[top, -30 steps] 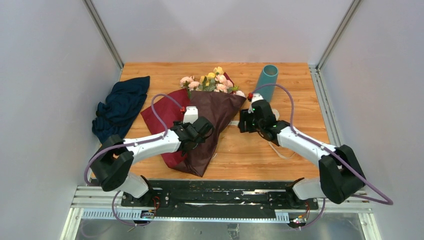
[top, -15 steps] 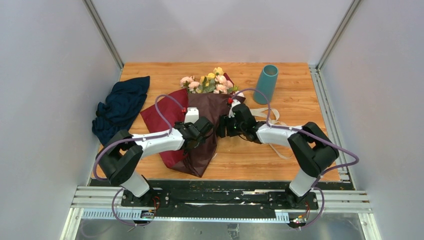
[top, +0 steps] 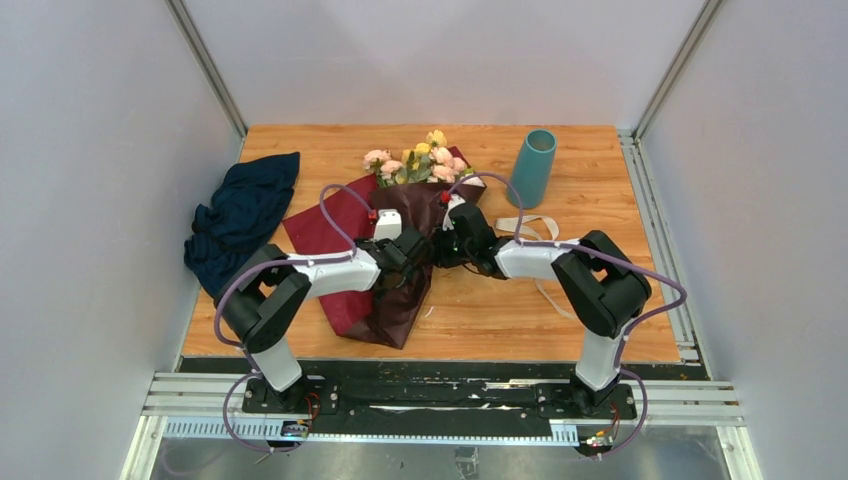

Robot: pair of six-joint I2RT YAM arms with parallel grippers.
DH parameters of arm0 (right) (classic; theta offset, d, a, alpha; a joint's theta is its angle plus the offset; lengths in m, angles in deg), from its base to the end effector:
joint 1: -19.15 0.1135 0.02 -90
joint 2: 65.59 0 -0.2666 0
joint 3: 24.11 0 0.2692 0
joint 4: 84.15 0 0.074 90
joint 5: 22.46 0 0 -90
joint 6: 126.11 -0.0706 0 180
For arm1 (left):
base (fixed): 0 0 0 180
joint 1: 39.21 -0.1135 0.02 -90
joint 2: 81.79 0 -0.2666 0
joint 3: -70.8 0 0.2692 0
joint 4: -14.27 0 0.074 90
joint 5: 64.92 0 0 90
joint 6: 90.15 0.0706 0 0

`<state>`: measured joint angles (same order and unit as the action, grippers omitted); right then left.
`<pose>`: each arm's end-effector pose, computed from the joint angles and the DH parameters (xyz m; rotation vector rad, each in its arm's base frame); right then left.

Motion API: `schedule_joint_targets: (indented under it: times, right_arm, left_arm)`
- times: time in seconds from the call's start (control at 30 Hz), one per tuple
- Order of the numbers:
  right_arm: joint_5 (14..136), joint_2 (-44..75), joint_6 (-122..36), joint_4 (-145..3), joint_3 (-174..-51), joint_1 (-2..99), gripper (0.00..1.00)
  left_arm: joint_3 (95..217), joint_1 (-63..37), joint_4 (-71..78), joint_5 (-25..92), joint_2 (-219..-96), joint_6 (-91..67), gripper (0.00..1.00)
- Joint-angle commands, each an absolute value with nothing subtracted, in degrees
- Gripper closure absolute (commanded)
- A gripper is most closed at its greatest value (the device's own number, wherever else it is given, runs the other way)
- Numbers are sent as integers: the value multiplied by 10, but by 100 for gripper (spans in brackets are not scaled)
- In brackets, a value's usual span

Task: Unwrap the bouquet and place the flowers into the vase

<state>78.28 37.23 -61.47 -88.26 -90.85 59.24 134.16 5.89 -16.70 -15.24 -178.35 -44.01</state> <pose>0.3116 0.2795 0.1390 -0.4034 2.2088 0.8497 0.2663 -0.2025 0.1159 -0.1710 2.3329 0.2361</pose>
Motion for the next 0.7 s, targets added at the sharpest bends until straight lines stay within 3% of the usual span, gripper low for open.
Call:
schedule_joint_targets:
  times: [0.0,0.67]
  right_arm:
    - [786,403,-615,-869,-941,599,93]
    - [831,469,-586,-801,-1096,503,95]
  left_arm:
    - [1355,40,-157,-134,-1830,-422,14]
    - [1483,-78,-154,-83,-1899,-356,15]
